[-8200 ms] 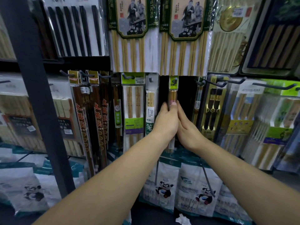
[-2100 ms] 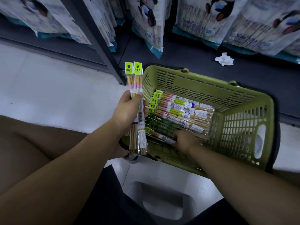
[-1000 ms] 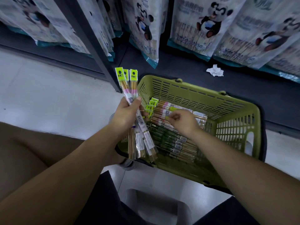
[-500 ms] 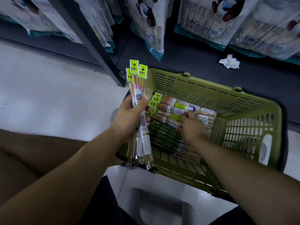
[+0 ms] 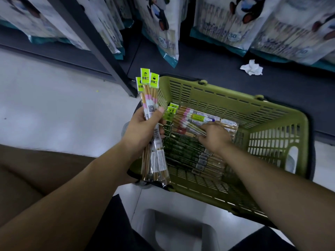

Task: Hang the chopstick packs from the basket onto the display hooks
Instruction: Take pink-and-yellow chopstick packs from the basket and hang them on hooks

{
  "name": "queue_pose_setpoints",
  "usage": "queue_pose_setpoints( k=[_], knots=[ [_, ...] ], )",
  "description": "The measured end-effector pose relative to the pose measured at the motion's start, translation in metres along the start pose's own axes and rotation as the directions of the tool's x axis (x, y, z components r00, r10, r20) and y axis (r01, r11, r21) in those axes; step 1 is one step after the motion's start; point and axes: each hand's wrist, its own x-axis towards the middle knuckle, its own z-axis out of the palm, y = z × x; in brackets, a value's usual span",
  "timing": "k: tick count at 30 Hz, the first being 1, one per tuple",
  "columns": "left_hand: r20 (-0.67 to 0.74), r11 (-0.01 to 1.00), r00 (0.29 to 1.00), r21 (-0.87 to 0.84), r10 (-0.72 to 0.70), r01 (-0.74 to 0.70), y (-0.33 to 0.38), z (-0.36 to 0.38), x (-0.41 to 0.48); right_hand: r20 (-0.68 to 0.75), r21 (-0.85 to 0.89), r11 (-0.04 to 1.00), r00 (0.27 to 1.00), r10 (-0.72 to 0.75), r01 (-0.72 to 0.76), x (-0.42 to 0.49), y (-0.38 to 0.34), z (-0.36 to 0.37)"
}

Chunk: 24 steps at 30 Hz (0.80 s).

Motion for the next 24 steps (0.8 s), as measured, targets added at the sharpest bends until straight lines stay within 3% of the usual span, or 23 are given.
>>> queue_pose_setpoints(
  k=[4, 9, 14, 20, 24],
  knots=[
    [-0.013, 0.999, 1.000, 0.050, 0.003, -0.002, 0.000, 0.003, 0.000, -0.033, 0.328, 0.944, 0.999, -0.033, 0.042, -0.005, -0.019, -0.028],
    [-0.026, 1.000, 1.000, -0.008, 0.013, -0.013, 0.006, 0.010, -0.006, -0.073, 0.717, 0.686, 0.991, -0.109, 0.128, -0.026, -0.076, -0.055],
    [0.034, 0.987, 0.999, -0.155, 0.038, -0.032, 0.013, 0.014, -0.015, -0.126, 0.738, 0.643, 0.978, -0.164, 0.202, -0.043, -0.112, -0.054],
    [0.108, 0.994, 0.990, -0.073, 0.091, -0.084, 0.012, 0.011, -0.017, -0.116, 0.630, 0.741, 0.972, -0.204, 0.231, -0.046, -0.106, -0.062],
    [0.073, 0.996, 0.994, 0.013, 0.082, -0.083, 0.012, 0.011, -0.014, -0.193, 0.383, 0.872, 0.950, -0.246, 0.304, -0.044, -0.103, -0.057]
  ],
)
